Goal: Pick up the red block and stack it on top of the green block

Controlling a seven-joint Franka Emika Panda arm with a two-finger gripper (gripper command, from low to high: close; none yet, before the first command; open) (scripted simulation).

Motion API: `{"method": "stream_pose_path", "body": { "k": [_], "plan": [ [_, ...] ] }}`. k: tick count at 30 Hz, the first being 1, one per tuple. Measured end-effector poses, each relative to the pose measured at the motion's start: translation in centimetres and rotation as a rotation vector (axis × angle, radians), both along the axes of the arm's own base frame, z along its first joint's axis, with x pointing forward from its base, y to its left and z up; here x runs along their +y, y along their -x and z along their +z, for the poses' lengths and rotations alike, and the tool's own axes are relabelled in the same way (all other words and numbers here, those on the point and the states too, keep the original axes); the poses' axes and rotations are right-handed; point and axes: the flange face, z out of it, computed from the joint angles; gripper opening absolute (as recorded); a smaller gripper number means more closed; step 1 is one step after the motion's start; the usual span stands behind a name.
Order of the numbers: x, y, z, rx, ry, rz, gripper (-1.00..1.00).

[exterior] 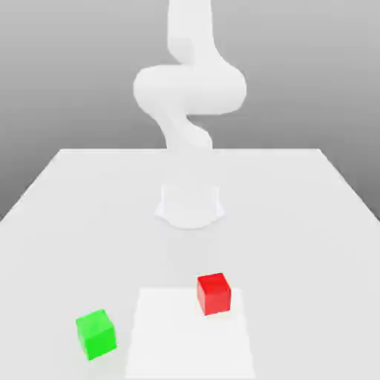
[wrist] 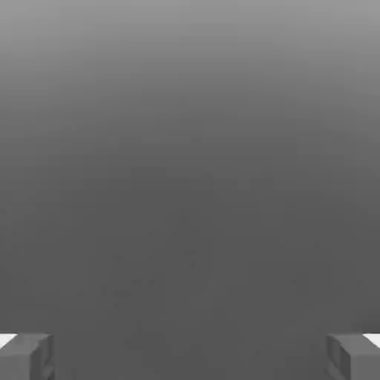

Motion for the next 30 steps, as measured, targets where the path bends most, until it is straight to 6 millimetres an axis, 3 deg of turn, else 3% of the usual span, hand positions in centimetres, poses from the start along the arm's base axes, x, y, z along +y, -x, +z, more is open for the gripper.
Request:
{"method": "stream_pose_path", "body": {
  "k": [4,9,13,18,24,25,30],
  "plan": [
    [1.0,-3.7,-9.9,0.149,0.02,0.047,0.0],
    [2.3,-4.9,-22.4,0.334,0.046,0.109,0.0],
    [3.2,-3.1,-32.5,0.492,0.069,0.164,0.0],
    [3.9,2.1,-44.7,0.691,0.098,0.234,0.0],
    [3.9,3.0,-50.9,0.716,0.102,0.243,0.0],
    [3.9,3.0,-51.5,0.716,0.102,0.243,-1.0],
    [4.0,3.0,-51.5,0.717,0.102,0.243,-1.0]
  ]
}}
